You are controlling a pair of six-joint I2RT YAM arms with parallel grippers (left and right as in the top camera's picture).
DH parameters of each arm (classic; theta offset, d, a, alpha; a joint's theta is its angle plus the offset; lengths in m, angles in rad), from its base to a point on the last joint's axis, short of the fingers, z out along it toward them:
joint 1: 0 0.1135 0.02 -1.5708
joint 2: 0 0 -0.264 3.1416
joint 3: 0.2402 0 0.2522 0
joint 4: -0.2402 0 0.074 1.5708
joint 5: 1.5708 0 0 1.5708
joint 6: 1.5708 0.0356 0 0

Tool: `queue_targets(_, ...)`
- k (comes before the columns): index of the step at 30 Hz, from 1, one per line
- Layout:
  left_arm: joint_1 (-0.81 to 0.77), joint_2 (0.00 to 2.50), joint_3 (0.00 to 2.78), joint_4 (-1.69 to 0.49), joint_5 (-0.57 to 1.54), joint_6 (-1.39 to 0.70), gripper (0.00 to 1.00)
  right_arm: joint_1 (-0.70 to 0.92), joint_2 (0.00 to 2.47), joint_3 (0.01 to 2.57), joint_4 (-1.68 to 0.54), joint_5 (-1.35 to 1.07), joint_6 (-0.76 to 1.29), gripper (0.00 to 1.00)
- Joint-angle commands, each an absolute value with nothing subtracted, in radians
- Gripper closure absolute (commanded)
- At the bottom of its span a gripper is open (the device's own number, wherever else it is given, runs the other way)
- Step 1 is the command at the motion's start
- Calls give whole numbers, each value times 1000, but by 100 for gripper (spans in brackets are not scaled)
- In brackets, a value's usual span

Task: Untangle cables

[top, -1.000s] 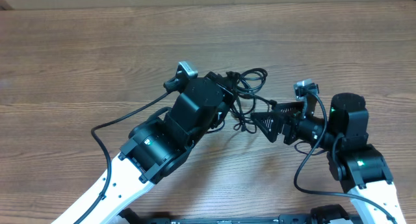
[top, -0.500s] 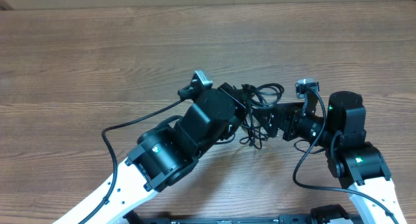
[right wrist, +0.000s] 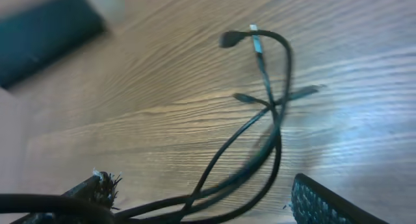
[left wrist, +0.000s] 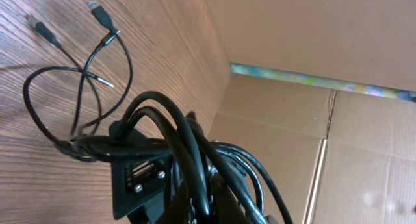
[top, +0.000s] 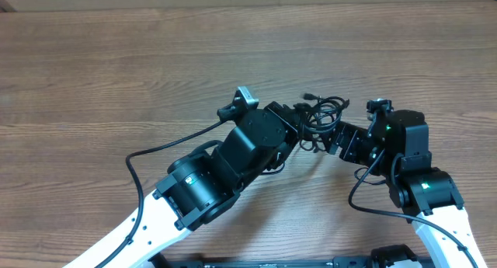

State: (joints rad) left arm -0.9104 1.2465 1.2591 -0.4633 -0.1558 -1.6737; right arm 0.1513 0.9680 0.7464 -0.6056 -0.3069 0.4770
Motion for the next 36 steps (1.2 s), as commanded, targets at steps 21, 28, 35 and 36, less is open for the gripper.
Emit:
queue_targets(21,-916,1241,1272,-447,-193,-1683,96,150,969,753,-780,112,693,12)
queue_targets(28,-902,1241,1272,-448,-213,-1683,96,150,969,753,-797,144,712,7)
queue_targets(35,-902,1241,1272,-466,-229,-1679,96,150,969,753,-834,220,764,0)
queue_targets(36,-902,1241,1272,-473,-236,-1679,96,150,969,753,-837,223,763,0)
